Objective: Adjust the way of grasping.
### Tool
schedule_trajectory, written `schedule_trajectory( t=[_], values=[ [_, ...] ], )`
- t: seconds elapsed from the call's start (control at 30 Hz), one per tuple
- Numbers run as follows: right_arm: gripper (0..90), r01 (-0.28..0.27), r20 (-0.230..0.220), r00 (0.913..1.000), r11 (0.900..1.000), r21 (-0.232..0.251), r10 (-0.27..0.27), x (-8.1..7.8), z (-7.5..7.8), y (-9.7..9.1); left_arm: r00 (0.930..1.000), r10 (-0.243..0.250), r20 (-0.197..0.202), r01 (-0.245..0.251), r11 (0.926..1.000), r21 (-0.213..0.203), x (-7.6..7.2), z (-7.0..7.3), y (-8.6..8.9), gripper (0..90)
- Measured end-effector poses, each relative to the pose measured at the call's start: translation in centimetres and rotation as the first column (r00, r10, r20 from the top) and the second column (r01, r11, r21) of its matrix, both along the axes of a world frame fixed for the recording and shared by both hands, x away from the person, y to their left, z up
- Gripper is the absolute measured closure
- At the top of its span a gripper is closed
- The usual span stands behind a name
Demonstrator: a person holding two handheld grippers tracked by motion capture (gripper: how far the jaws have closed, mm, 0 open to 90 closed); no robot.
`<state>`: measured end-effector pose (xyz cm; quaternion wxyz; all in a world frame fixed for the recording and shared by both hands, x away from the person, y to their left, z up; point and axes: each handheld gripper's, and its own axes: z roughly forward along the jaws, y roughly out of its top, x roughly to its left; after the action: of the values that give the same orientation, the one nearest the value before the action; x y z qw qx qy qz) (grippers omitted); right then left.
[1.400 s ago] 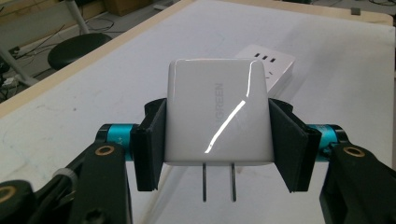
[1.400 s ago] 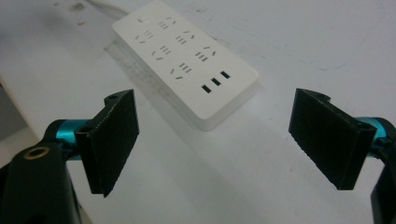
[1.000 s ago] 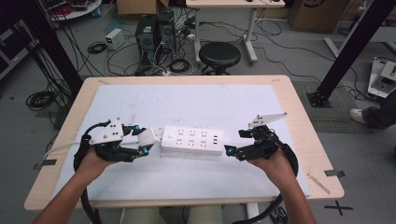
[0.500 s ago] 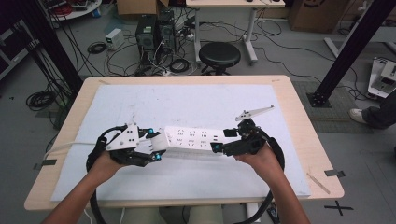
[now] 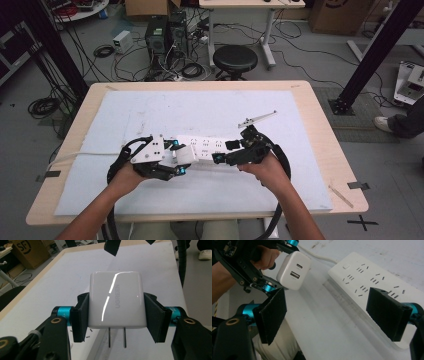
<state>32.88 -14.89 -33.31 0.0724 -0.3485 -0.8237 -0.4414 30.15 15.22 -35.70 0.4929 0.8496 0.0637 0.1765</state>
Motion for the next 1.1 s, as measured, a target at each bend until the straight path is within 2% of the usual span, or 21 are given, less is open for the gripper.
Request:
schedule_trajectory(
  t=[0.13,0.43,0.73,0.9,0.97,1.1],
  values=[
    [17.1,-0.005,-0.033,0.9994,0.9999,0.014,0.005,0.2,0.0,0.4,0.9999,-0.009,0.007,0.009,0.9999,0.011,0.2,-0.2,-0.6,42.6],
    [17.1,-0.014,-0.048,0.9987,0.9992,0.037,0.016,0.6,-0.2,0.7,0.9995,-0.032,0.000,0.032,0.9995,0.003,0.5,-0.6,-1.8,42.6],
    [17.2,-0.020,-0.090,0.9956,0.9988,0.044,0.024,0.5,-0.4,1.2,0.9989,-0.045,0.011,0.045,0.9988,0.017,0.3,-0.8,-2.7,42.6],
    [17.2,-0.028,-0.132,0.9907,0.9987,0.042,0.033,0.7,-0.4,1.5,0.9986,-0.050,0.018,0.050,0.9987,0.011,0.5,-0.6,-3.2,42.6],
    [22.8,-0.037,-0.168,0.9846,0.9972,0.065,0.047,1.0,-0.4,1.5,0.9985,-0.052,0.020,0.051,0.9986,0.011,0.5,-0.5,-3.4,42.6],
    [22.8,-0.038,-0.189,0.9808,0.9969,0.068,0.050,1.3,-0.7,1.7,0.9982,-0.055,0.022,0.055,0.9985,0.009,0.4,-0.5,-3.5,42.6]
  ],
)
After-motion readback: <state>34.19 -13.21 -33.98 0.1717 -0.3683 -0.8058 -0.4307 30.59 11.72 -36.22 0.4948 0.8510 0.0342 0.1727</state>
